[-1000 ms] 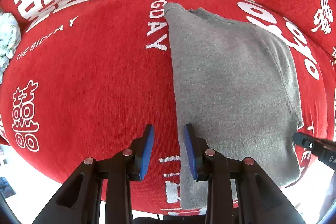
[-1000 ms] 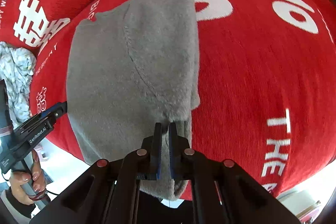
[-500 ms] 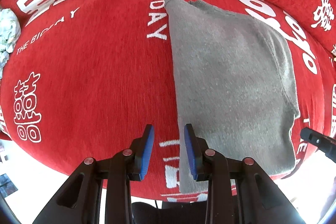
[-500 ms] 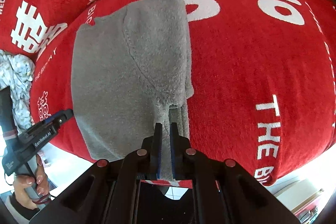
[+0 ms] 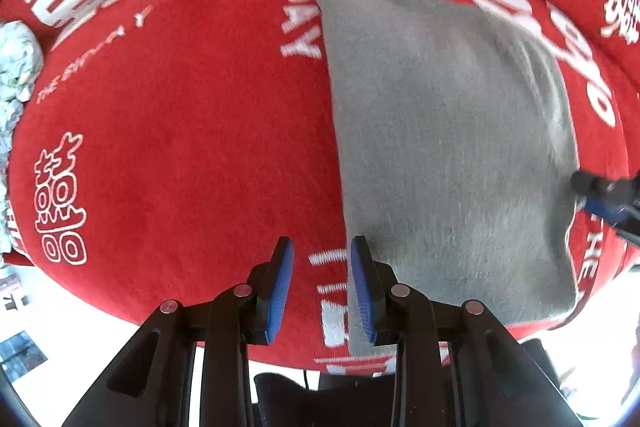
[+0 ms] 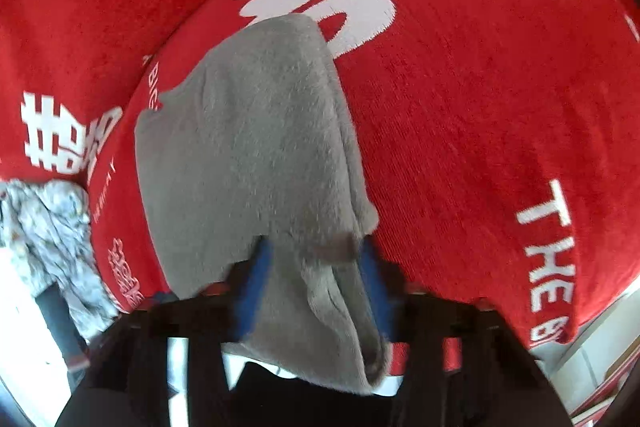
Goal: Fold small clothes
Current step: 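Pull the held sweater edge straight with both tools, aligning the bundle, then open both tools and release the folded sweater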
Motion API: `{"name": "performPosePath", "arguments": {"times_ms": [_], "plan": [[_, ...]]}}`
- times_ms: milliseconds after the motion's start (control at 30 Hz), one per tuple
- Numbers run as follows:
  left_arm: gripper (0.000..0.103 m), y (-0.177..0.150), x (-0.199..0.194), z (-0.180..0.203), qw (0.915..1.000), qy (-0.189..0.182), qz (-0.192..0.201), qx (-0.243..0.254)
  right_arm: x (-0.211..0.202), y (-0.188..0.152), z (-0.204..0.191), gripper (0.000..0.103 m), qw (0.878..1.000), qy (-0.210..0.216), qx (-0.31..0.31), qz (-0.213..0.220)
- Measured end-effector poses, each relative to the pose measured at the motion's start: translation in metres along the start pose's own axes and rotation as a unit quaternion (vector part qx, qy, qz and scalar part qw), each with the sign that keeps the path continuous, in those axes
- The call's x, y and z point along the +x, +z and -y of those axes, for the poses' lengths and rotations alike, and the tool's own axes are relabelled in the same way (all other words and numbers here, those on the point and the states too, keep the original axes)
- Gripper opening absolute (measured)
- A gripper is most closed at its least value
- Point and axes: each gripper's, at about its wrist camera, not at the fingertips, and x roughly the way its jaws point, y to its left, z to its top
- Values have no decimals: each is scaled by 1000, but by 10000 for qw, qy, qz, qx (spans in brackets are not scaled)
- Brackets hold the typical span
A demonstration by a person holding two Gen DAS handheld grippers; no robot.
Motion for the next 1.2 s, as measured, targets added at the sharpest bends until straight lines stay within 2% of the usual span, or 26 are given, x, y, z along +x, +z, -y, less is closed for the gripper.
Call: {"name": "performPosePath", "arguments": {"times_ms": [167,233,300,400,533,600,767,867,933,1000,1100,1200], "plan": [[32,22,-6,-13,9984,-248,340,-365,-1,11,-6,36,9996,-41,-292,36],[32,33,1,-14,9980,-357,304,-427,2,17,-5,37,9994,-113,-327,18],[32,42,13,-11,9979,-481,146,-419,11,21,-2,36,9994,32,-295,-198],[32,43,18,-5,9987,-372,175,-311,10,18,-6,9,9984,44,-542,-179],[32,38,23,-1,9991,-266,209,-239,15,15,-1,9,9965,-358,-750,-78],[32,38,24,3,9995,-161,194,-197,17,15,0,10,9963,-393,-764,-3],[32,30,15,0,9997,-94,160,-153,0,4,-19,10,9902,-887,-1062,182],[32,16,13,-2,9998,-109,132,-124,-13,-15,-29,10,9898,-642,-1244,274],[32,9,14,-2,9998,20,162,-59,-9,-32,-38,10,9877,-456,-1488,143],[32,4,21,-1,9999,137,53,-15,9,-45,-42,10,9847,-565,-1644,-109],[32,-1,35,-4,9996,116,-239,-118,35,-49,-26,10,9823,-1033,-1520,-357],[32,-6,35,-4,9996,101,-243,-68,28,-46,-11,11,9893,-782,-1178,-354]]}}
